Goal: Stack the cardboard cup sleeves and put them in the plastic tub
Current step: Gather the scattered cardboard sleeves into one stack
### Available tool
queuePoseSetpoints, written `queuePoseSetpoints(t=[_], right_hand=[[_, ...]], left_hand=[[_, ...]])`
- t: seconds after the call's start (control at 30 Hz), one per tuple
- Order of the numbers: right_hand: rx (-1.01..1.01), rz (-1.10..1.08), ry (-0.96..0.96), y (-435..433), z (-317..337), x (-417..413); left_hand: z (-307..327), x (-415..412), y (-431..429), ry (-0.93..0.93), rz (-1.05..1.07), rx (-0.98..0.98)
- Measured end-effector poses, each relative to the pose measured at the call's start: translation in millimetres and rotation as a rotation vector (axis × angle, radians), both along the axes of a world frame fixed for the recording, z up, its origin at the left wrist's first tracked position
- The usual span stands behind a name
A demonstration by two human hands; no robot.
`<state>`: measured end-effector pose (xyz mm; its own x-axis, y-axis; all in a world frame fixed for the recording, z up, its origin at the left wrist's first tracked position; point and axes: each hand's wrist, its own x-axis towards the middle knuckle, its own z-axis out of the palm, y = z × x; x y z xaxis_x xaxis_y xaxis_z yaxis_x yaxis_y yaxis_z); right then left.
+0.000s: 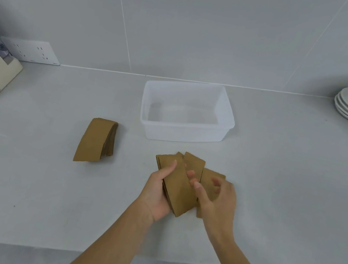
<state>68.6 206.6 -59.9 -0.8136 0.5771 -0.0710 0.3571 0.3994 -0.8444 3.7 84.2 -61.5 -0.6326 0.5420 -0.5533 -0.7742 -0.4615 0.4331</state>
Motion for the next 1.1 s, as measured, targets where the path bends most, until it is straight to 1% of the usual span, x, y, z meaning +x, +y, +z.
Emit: queuePoseSetpoints(t=[0.1, 0.17, 0.23, 0.33, 0.47, 0.7, 0.77, 0.83, 0.9, 1.0, 1.1], right_hand=[[0.213, -0.056, -0.201, 12, -13, 2], [0.283, -0.057, -0.327, 16, -20, 4], [0.362, -0.048, -0.4, 17, -26, 5], [0.467, -0.013, -0.435, 14, -31, 5], [0.502, 0.018, -0.429, 19, -33, 5], [0.343, -0.085, -0.456, 34, -24, 5], [0.3, -0.117, -0.438, 35, -21, 5], [0.238, -0.111, -0.381, 36, -19, 4], [0.124, -0.099, -0.29, 38, -18, 5], [-0.055, -0.138, -0.148, 39, -14, 7], [-0.184, -0.157, -0.036, 37, -9, 6]], left_hand=[[-4, -1, -4, -0.001, 0.033, -0.004], [-6, -1, -6, 0.004, 0.036, -0.021], [-8, 0, -7, 0.003, 0.039, -0.029], [-9, 2, -6, -0.002, 0.044, -0.014], [-9, 2, -6, 0.003, 0.042, -0.009], [-6, 1, -7, 0.007, 0.037, -0.029], [-5, 1, -6, 0.013, 0.029, -0.029], [-4, 1, -4, 0.023, 0.019, -0.033], [-3, 2, -2, 0.031, 0.009, -0.04], [-2, 1, 1, 0.04, -0.004, -0.054], [-2, 2, 3, 0.05, -0.022, -0.066]])
